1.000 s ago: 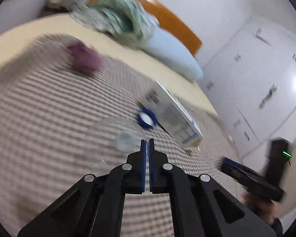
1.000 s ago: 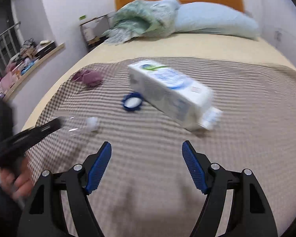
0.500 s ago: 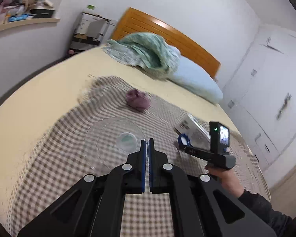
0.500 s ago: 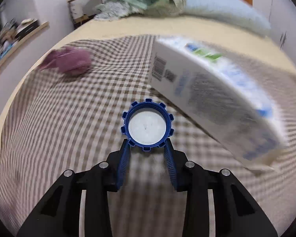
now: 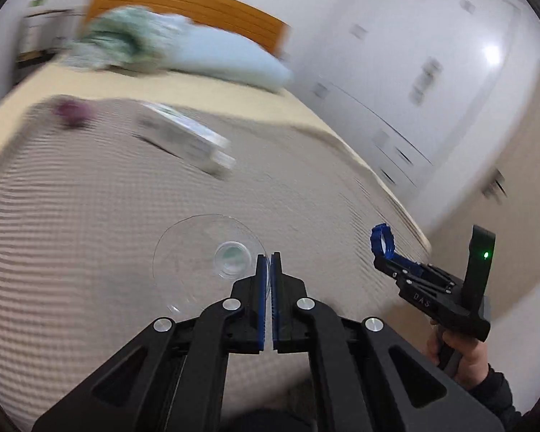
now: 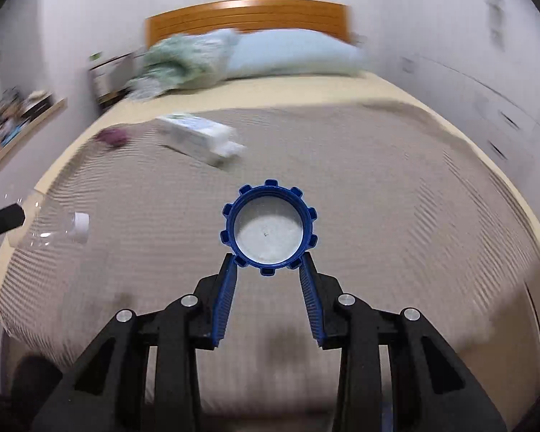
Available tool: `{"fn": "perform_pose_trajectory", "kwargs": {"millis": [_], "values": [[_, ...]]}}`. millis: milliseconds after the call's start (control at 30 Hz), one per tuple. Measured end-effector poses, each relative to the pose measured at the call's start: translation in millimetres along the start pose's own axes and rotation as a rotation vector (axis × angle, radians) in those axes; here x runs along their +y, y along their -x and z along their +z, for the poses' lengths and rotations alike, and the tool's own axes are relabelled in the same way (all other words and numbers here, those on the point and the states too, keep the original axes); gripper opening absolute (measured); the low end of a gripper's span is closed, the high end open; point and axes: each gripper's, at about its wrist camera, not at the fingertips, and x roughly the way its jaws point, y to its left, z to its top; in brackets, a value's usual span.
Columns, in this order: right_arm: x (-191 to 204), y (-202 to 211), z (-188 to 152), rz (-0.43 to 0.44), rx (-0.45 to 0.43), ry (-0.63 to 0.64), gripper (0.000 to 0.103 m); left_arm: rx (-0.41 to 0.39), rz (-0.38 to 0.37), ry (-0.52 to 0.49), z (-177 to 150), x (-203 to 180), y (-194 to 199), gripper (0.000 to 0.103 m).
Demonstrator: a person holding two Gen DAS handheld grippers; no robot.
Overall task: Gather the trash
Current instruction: 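Carry the cap and lid to the bin and open both tools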
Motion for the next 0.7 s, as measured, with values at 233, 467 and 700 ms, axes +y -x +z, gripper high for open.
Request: {"fn": "perform_pose_trajectory", "kwargs": {"millis": [233,467,700], "values": [[-147.4,31.9,-169.7,-0.162,0.29,-0.256,0.036,0.25,-0.132,-0.202,-84.4,-128.3,-76.7,0.0],[-201.6,-57.0,-322.9,-0.122,0.636,-0.361,0.036,0.512,-0.127,-0.358,-150.3,-199.8,-154.3,0.0],[-231.5,-132.7,-377.8,-0.081,0.734,-0.455,0.072,0.679,-0.144,-0.413,-187.4,-239.7,-219.8,0.0]]}}
